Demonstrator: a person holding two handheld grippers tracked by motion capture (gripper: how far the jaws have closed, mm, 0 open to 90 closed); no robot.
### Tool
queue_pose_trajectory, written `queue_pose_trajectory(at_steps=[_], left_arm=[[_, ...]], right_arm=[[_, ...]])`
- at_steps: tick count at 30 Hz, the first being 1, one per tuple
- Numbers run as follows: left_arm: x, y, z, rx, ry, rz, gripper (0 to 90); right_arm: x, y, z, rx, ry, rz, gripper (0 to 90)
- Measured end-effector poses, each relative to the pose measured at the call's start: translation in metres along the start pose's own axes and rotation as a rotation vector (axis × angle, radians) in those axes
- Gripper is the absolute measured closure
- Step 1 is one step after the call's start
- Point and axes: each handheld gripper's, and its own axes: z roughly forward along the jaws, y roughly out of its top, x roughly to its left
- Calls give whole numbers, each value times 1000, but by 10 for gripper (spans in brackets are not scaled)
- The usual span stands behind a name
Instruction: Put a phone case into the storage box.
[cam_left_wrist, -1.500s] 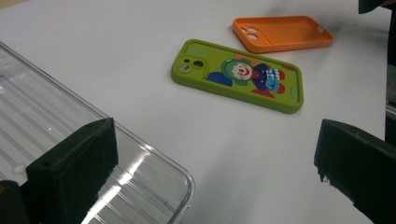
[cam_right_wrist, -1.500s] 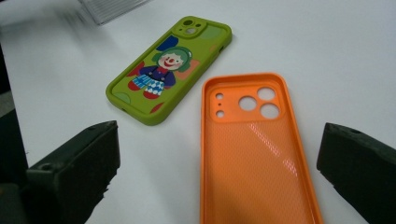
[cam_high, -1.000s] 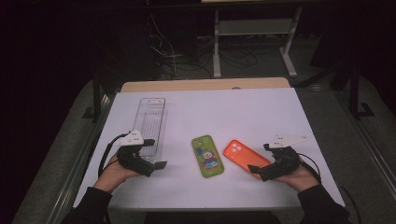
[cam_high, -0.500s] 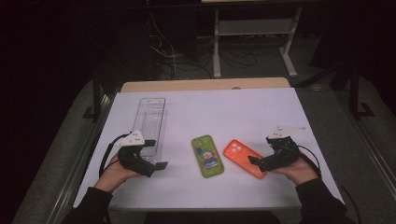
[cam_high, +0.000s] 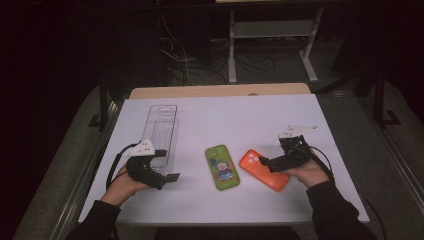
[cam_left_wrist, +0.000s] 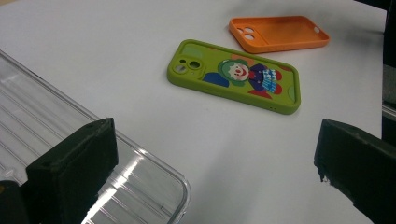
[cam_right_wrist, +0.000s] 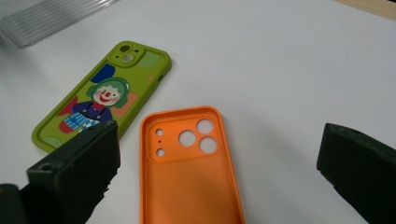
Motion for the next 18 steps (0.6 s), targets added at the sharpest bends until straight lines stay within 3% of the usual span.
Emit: queue_pose_trajectory(at_steps=[8,18], left_arm=[[0,0,0,9,0,0,0],[0,0,1,3,-1,0,0]], right_arm=[[2,-1,7,32,5,3,0],[6,-8,21,87,12,-39,0]])
